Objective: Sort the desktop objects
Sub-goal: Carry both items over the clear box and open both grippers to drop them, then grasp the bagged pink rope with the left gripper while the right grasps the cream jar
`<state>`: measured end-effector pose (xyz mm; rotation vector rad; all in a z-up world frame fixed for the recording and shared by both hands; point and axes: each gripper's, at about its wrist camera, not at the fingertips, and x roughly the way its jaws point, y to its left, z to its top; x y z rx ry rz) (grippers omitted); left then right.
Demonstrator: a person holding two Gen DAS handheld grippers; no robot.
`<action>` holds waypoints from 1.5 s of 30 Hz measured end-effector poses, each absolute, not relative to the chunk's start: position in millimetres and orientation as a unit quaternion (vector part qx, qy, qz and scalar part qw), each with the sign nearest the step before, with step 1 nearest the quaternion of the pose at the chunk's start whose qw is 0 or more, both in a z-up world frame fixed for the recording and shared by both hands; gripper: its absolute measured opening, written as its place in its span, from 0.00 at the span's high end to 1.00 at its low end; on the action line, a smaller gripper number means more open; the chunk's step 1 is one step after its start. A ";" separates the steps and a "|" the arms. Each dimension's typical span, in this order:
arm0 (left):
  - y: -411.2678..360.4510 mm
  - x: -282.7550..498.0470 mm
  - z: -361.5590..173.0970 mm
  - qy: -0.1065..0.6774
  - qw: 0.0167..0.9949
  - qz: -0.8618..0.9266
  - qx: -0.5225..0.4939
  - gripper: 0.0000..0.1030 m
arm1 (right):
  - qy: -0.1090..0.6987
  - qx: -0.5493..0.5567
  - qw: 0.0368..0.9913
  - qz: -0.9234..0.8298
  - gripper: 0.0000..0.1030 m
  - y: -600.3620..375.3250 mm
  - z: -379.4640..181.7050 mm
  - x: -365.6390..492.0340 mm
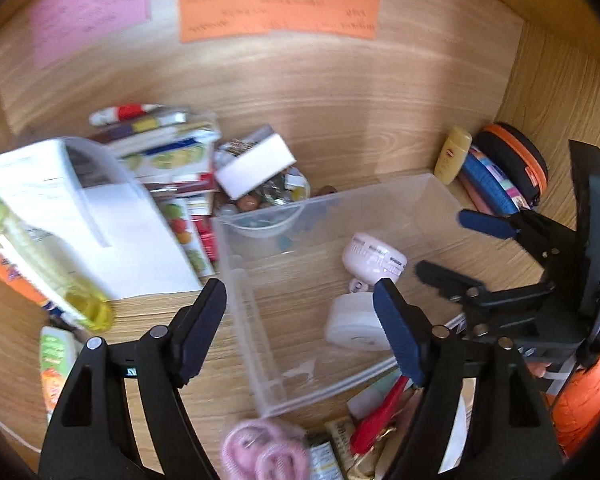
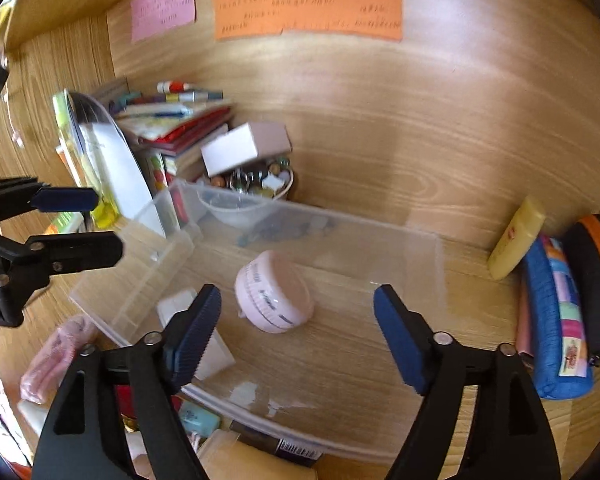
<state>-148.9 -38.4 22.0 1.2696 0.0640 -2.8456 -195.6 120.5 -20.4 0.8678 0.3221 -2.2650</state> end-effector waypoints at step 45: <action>-105.1 -45.4 -85.3 0.176 -0.028 -0.857 0.484 0.00 | 0.113 0.400 0.331 -0.847 0.26 160.3 -79.7 -117.7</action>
